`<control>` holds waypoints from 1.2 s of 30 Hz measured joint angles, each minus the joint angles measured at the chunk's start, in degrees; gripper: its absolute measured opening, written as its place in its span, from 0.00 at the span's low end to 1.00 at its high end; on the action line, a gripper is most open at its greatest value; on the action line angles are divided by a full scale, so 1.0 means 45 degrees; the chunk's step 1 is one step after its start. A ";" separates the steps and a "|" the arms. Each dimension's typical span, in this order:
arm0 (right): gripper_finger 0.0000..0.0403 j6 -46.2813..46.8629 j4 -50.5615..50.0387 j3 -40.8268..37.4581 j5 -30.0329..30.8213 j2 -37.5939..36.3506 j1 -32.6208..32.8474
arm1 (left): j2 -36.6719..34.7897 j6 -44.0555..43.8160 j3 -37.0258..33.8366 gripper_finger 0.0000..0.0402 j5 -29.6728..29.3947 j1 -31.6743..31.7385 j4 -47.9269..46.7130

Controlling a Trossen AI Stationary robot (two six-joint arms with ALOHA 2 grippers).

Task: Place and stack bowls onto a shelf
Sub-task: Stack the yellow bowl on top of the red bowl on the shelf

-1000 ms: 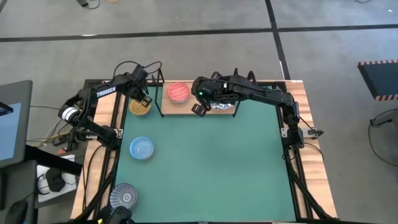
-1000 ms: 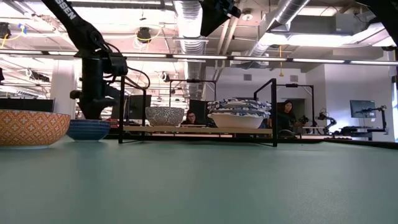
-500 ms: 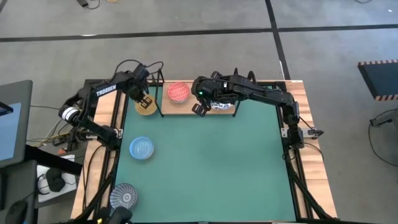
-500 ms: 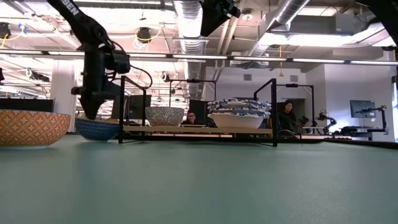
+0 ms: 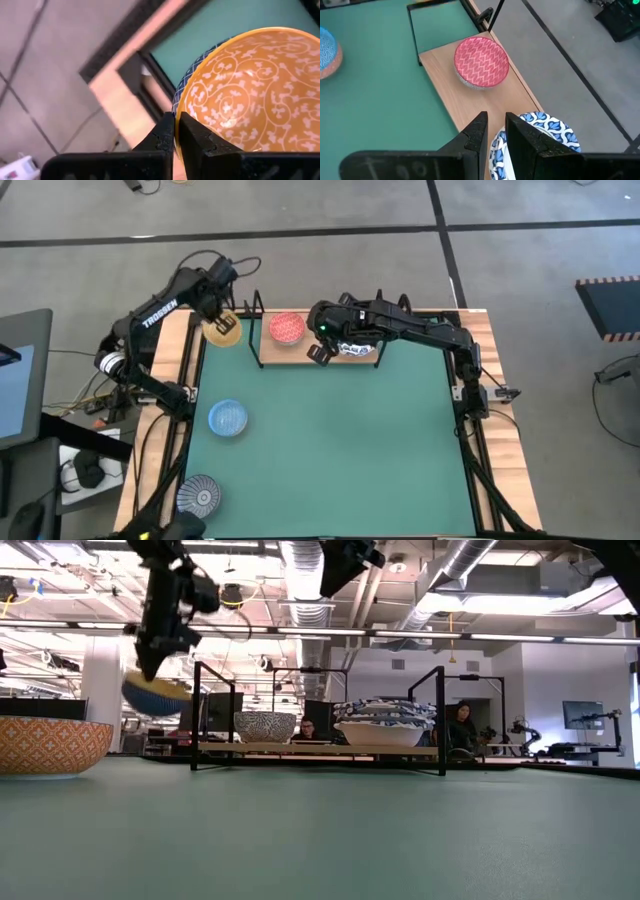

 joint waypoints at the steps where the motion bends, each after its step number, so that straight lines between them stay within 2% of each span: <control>1: 0.23 0.0000 0.0179 0.0000 -0.0019 0.0000 -0.0033 | -0.0004 0.0068 0.0496 0.00 -0.0109 -0.0032 -0.0289; 9: 0.23 -0.0144 0.2273 0.0000 -0.2019 0.0000 -0.0640 | -0.0024 0.0292 0.4561 0.00 -0.0755 -0.0471 -0.1721; 16: 0.25 -0.0826 0.5045 0.0000 -0.2330 0.0000 -0.1152 | -0.0038 0.0138 0.6682 0.00 -0.0482 -0.2010 -0.1772; 19: 0.31 -0.1054 0.6155 0.0000 -0.2709 0.0000 -0.1423 | -0.0038 -0.0220 0.6961 0.00 -0.0629 -0.3029 -0.1436; 24: 0.49 -0.2149 0.7469 0.0000 -0.4034 0.0000 -0.1956 | -0.0033 -0.0283 0.6964 0.00 -0.0912 -0.4795 -0.0289; 28: 0.59 -0.3221 0.7969 -0.0289 -0.4191 0.0199 -0.2279 | -0.0033 0.0211 0.6964 0.00 -0.1414 -0.6146 0.1259; 32: 0.60 -0.3291 0.7743 -0.0601 -0.4635 0.0350 -0.2548 | -0.0017 0.0702 0.6948 0.00 -0.2236 -0.7020 0.1995; 36: 0.58 -0.3034 0.7632 -0.0574 -0.4207 0.0430 -0.2673 | 0.0090 0.0713 0.6954 0.00 -0.2564 -0.7413 0.2411</control>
